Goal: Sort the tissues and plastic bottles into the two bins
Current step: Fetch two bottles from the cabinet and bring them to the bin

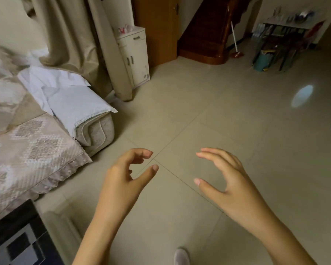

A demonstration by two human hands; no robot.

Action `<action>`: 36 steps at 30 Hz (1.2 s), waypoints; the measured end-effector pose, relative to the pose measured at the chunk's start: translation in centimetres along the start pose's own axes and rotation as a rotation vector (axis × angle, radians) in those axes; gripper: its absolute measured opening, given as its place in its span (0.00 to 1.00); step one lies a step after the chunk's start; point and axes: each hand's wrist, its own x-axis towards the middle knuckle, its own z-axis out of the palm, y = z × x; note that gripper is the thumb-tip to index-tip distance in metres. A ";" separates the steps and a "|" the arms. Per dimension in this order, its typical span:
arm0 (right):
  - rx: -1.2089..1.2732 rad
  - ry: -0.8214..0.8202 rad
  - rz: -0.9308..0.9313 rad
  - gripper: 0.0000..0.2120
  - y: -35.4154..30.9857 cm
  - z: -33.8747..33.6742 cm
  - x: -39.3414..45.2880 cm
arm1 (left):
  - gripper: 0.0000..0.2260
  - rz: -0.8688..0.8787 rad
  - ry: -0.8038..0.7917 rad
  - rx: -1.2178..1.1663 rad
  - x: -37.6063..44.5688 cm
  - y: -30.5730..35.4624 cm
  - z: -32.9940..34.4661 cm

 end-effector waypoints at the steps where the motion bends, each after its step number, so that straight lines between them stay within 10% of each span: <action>1: 0.001 -0.012 -0.006 0.22 0.6 0.0 1.7 | 0.09 -0.007 0.008 -0.003 1.5 -0.1 0.4; 36: 0.047 -0.123 0.034 0.25 30.2 2.8 67.2 | 0.18 -0.128 0.120 0.078 69.5 -9.0 15.6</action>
